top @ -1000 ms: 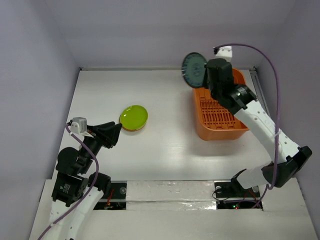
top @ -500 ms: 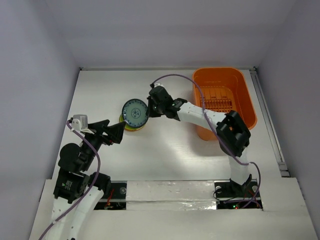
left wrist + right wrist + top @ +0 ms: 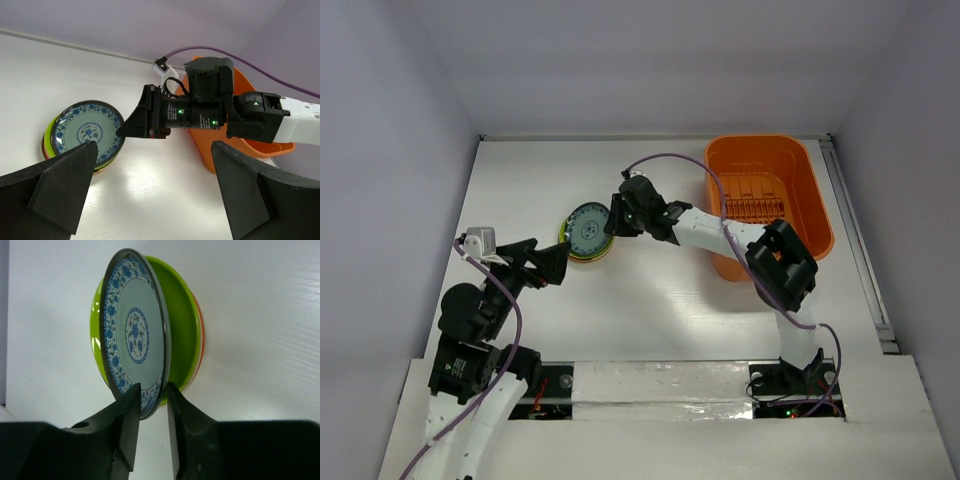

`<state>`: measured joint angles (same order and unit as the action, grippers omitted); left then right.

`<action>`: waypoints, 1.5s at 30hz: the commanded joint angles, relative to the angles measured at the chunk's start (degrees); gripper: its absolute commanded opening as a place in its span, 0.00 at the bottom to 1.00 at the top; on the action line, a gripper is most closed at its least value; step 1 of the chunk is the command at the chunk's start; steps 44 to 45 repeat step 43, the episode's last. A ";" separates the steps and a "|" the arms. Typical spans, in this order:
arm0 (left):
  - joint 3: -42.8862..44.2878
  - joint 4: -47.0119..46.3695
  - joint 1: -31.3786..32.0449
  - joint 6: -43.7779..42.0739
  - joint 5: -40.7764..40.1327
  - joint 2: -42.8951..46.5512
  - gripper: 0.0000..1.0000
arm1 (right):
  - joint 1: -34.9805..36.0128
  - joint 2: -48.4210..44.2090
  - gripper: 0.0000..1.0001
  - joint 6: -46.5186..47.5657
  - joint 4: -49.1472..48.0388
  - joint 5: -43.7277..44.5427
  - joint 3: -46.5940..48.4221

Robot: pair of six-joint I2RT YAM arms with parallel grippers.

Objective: Unload the plates from the dish rack

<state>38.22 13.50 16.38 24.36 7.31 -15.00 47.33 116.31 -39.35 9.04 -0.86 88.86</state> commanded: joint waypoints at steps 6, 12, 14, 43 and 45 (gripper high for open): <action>0.54 -2.33 -0.30 -0.19 0.34 -0.46 0.99 | 0.74 -1.96 0.43 0.42 -1.74 0.51 -2.37; 0.81 -1.81 -0.30 0.07 -0.89 -0.03 0.99 | 1.89 -7.58 0.69 4.10 2.29 6.65 -3.87; 0.98 -1.72 -0.30 0.07 -1.33 0.50 0.99 | 2.41 -9.78 0.75 4.98 2.56 8.50 -5.62; 12.41 0.39 -0.30 -4.76 -4.41 -3.89 0.99 | 4.79 -78.96 1.00 15.01 0.54 39.88 -35.69; 12.41 0.39 -0.30 -4.76 -4.41 -3.89 0.99 | 4.79 -78.96 1.00 15.01 0.54 39.88 -35.69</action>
